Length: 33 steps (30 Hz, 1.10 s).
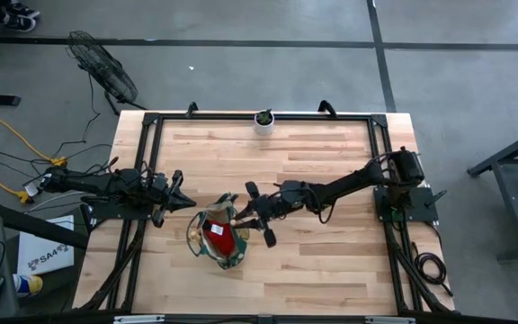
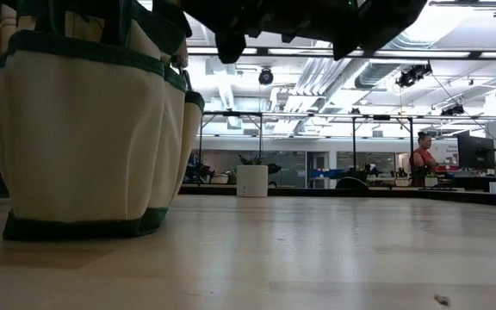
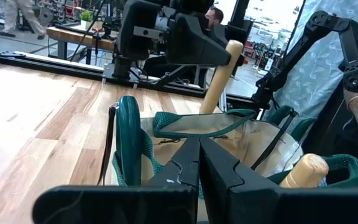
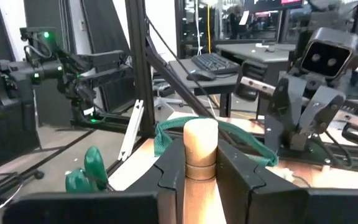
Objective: Pick & Place Garden tools in Gardening bag
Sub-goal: Put the brown hand rake into the gardening bag, then return to Home Position
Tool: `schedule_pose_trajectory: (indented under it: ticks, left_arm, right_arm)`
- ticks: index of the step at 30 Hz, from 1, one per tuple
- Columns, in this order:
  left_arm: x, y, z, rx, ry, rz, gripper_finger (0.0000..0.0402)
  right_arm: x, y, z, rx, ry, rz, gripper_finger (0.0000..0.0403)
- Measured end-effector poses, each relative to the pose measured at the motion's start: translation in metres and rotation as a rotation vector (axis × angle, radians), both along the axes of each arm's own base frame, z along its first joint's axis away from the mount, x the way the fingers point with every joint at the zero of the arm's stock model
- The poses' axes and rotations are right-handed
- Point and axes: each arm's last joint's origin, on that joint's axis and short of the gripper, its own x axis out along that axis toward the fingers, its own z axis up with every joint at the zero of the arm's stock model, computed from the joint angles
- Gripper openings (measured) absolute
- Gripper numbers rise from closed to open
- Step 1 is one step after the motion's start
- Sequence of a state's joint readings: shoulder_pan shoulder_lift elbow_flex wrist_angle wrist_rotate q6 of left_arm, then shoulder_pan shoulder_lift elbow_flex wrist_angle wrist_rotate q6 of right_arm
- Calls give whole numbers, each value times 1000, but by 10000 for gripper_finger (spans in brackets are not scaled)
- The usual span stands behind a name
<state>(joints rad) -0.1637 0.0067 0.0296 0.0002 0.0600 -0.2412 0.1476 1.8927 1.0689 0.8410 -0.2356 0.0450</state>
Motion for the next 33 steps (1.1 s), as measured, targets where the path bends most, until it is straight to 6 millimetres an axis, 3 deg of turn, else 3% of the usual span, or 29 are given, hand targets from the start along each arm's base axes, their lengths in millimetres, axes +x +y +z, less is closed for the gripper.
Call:
schedule_pose_trajectory:
  ticks: [4,19,28,33]
  left_arm:
    - [0,0,0,0,1,0,0]
    - [0,0,0,0,1,0,0]
    - [0,0,0,0,2,0,0]
    - [0,0,0,0,2,0,0]
  right_arm:
    - [1,-3,0,-4,-2,-42,56]
    - [1,-3,-2,33,37,-51,130]
    - [0,-3,5,108,91,-50,223]
    - [-8,-4,27,114,123,-58,256]
